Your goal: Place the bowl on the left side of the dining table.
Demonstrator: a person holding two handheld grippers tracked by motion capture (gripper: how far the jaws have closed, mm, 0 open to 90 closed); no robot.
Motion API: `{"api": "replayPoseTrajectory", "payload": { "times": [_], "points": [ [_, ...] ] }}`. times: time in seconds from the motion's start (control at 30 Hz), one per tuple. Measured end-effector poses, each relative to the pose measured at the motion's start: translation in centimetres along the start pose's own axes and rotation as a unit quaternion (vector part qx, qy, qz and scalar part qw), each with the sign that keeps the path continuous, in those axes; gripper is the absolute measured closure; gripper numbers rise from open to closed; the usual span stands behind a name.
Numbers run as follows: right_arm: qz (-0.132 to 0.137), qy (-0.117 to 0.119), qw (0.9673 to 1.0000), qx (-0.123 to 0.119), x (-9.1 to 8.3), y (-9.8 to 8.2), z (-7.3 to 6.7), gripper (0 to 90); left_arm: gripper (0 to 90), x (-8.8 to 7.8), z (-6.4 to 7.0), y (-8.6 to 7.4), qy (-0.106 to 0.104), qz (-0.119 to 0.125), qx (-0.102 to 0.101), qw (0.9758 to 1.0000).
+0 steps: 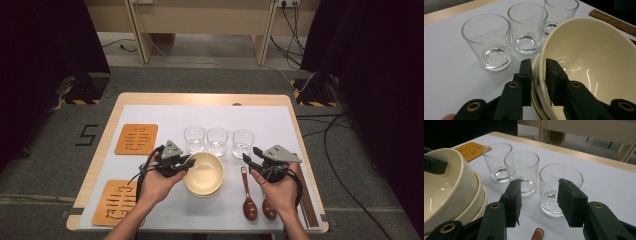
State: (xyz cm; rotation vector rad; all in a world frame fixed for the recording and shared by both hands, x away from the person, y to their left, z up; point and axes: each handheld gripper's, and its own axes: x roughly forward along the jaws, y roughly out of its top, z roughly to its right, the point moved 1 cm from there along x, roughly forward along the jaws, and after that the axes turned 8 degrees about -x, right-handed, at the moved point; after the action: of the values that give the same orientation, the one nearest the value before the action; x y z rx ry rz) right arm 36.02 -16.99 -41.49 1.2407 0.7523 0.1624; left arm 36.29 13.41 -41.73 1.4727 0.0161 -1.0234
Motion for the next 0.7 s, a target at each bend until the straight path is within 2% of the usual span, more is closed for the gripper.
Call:
{"api": "replayPoseTrajectory", "payload": {
  "times": [0.23, 0.57, 0.6, 0.7],
  "points": [
    [-0.003, 0.000, 1.0000, 0.000, 0.1, -0.1, 0.0, 54.5, 78.7, 0.2, 0.2, 0.1, 0.012, -0.003, 0.005, 0.9999],
    [-0.003, 0.001, 1.0000, -0.001, 0.1, -0.1, 0.0, 54.4, 80.7, 0.0, 0.9, 0.2, 0.037, -0.002, 0.037, 0.9986],
    [-0.003, 0.001, 1.0000, -0.001, 0.1, -0.1, 0.0, 54.4, 82.5, -0.1, 0.9, 0.3, 0.024, 0.005, 0.022, 0.9995],
    [-0.002, 0.001, 1.0000, -0.001, 0.2, -0.1, 0.0, 54.4, 82.7, -0.1, 1.1, 0.5, 0.029, 0.000, 0.034, 0.9990]
  ]
}}
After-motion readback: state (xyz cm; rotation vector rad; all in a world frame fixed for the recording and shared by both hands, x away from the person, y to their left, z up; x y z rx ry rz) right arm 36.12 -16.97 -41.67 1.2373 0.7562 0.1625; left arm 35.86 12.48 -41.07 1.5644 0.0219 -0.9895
